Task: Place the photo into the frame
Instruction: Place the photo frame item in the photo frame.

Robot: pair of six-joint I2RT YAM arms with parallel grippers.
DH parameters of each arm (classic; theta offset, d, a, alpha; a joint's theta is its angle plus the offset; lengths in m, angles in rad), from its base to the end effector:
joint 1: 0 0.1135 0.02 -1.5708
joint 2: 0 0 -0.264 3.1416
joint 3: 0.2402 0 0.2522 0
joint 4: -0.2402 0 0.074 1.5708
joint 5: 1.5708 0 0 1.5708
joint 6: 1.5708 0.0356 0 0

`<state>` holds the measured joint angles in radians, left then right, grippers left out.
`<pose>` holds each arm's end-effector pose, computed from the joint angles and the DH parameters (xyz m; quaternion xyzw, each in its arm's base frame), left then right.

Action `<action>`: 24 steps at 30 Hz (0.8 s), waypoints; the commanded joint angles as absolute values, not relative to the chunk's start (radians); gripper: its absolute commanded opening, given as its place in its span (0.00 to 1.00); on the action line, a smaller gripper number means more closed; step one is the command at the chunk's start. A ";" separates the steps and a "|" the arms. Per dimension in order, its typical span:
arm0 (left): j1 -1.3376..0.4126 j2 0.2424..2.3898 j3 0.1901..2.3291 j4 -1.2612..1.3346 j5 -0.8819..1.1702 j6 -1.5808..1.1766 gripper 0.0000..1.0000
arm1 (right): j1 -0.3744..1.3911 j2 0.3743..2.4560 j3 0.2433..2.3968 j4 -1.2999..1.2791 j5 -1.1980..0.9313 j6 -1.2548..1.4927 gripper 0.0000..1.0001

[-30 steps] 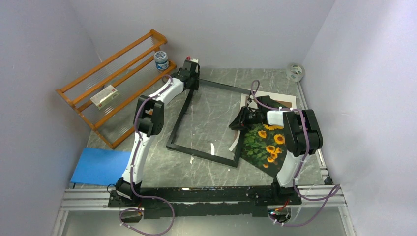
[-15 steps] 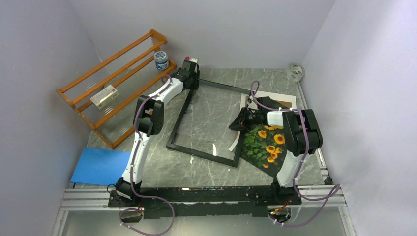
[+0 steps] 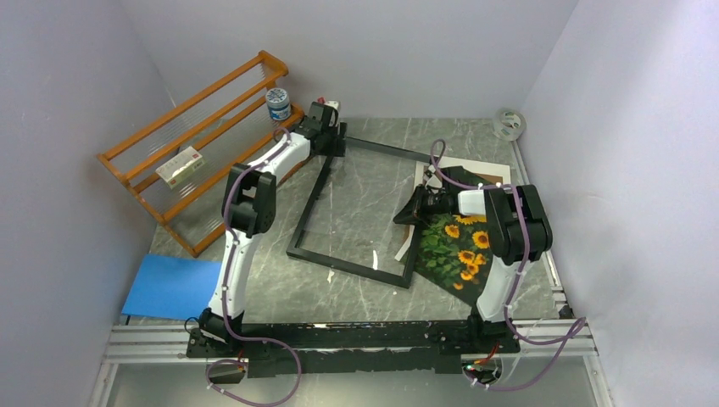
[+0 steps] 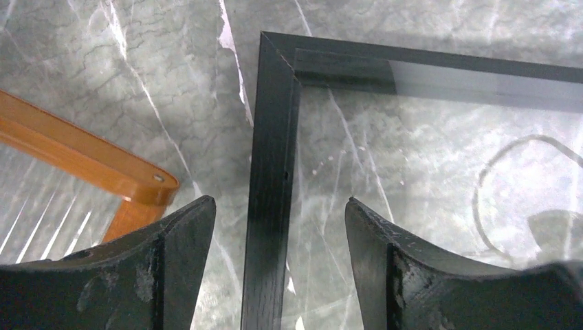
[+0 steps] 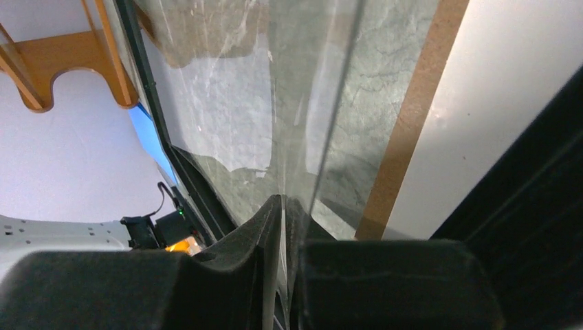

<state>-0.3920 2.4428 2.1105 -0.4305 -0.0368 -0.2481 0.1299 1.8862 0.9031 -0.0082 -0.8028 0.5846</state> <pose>0.5111 -0.2099 0.1844 0.0589 0.9175 -0.1076 0.3784 0.3355 0.0697 0.1113 0.0901 0.8846 0.4427 0.1155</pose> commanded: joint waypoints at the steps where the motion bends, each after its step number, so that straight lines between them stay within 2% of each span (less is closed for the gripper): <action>1: -0.392 2.303 2.062 -0.420 0.011 -0.239 0.76 | 0.148 1.900 0.960 0.005 -0.828 0.568 0.11; 11: -0.390 2.213 1.985 -0.492 0.002 -0.269 0.78 | 0.161 1.902 1.002 -0.078 -0.827 0.518 0.00; 24: -0.339 2.106 1.802 -0.542 -0.022 -0.344 0.81 | 0.162 1.935 1.031 -0.167 -0.858 0.442 0.00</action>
